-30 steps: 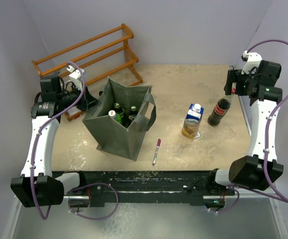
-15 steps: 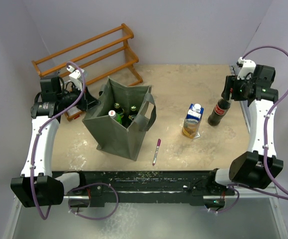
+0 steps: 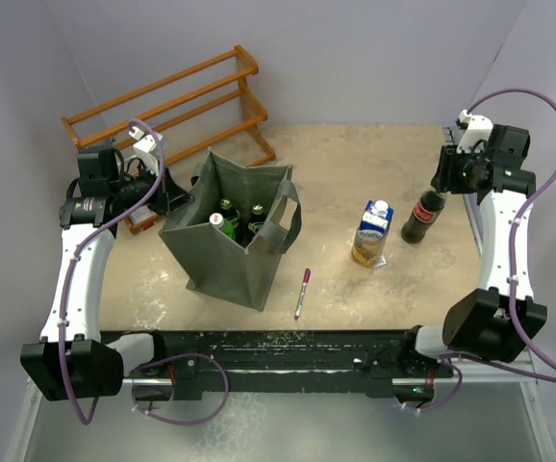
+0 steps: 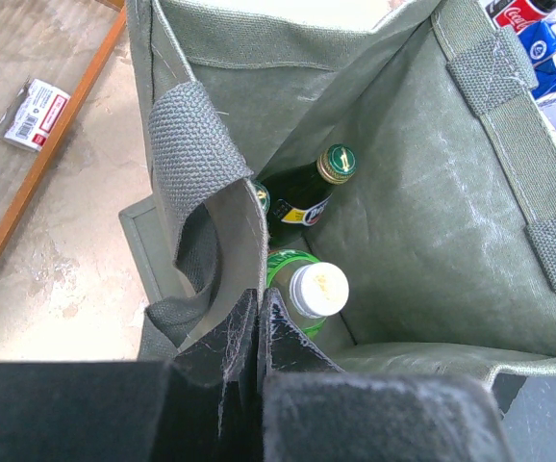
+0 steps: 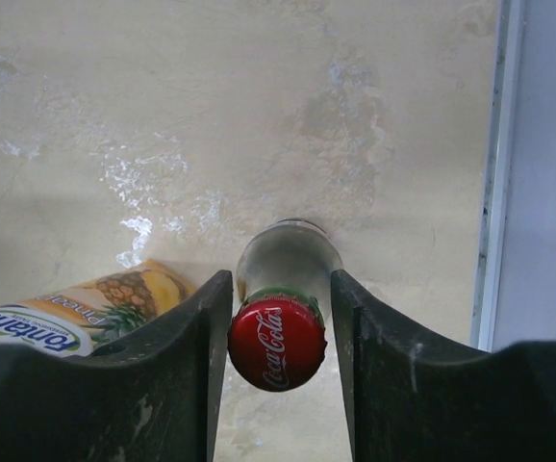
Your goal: Place the beverage into the canvas bag
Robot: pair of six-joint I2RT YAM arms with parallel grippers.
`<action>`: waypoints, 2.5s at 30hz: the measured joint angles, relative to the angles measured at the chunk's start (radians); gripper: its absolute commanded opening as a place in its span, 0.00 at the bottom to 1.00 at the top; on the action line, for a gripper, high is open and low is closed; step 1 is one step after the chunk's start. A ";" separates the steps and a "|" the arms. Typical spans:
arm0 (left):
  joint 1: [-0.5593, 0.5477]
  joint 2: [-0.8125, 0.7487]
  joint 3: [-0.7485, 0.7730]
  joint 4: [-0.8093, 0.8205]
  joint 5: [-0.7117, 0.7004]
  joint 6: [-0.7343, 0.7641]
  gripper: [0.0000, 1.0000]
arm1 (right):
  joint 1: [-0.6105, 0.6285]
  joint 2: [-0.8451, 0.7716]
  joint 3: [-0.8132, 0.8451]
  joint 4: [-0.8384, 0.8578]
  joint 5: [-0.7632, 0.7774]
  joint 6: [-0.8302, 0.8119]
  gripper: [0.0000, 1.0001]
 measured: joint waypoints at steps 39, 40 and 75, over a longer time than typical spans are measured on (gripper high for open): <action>0.000 0.013 0.001 0.007 0.000 -0.001 0.00 | 0.118 0.059 0.399 -0.150 0.140 -0.054 0.00; 0.000 0.015 0.002 0.007 0.000 -0.002 0.00 | 0.153 0.071 0.446 -0.154 0.155 -0.054 0.00; 0.000 0.036 0.013 0.006 -0.013 0.002 0.00 | 1.258 0.458 1.286 -0.069 0.298 -0.114 0.00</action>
